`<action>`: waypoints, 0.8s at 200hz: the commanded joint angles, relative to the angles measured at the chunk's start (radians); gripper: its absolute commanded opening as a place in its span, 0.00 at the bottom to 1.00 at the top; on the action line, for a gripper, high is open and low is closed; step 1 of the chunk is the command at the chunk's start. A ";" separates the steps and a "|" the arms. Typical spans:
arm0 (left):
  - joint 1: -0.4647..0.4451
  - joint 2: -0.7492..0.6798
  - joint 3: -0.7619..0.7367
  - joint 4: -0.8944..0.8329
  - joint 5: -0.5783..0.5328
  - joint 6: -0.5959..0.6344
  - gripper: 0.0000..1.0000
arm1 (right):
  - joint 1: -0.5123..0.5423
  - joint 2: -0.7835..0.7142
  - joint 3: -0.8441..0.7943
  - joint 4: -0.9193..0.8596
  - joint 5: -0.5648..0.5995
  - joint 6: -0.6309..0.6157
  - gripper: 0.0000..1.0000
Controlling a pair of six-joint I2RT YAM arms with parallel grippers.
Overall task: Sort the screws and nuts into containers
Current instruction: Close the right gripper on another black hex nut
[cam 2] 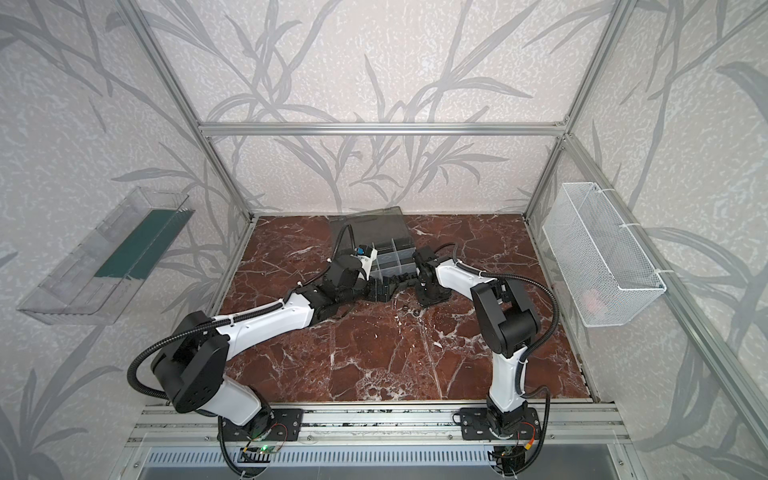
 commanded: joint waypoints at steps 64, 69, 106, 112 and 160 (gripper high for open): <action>-0.005 -0.007 0.032 -0.011 -0.002 0.002 0.99 | -0.002 0.014 0.000 -0.027 -0.003 -0.003 0.36; -0.005 -0.008 0.032 -0.011 -0.002 0.003 0.99 | -0.002 0.011 -0.003 -0.028 -0.003 -0.003 0.35; -0.005 -0.012 0.033 -0.014 -0.006 0.004 0.99 | -0.002 0.001 -0.017 -0.021 0.004 0.001 0.33; -0.006 -0.012 0.033 -0.014 -0.007 0.004 0.99 | -0.003 -0.001 -0.018 -0.022 0.004 0.001 0.33; -0.007 -0.013 0.032 -0.014 -0.007 0.006 0.99 | -0.005 -0.002 -0.024 -0.024 0.007 0.000 0.28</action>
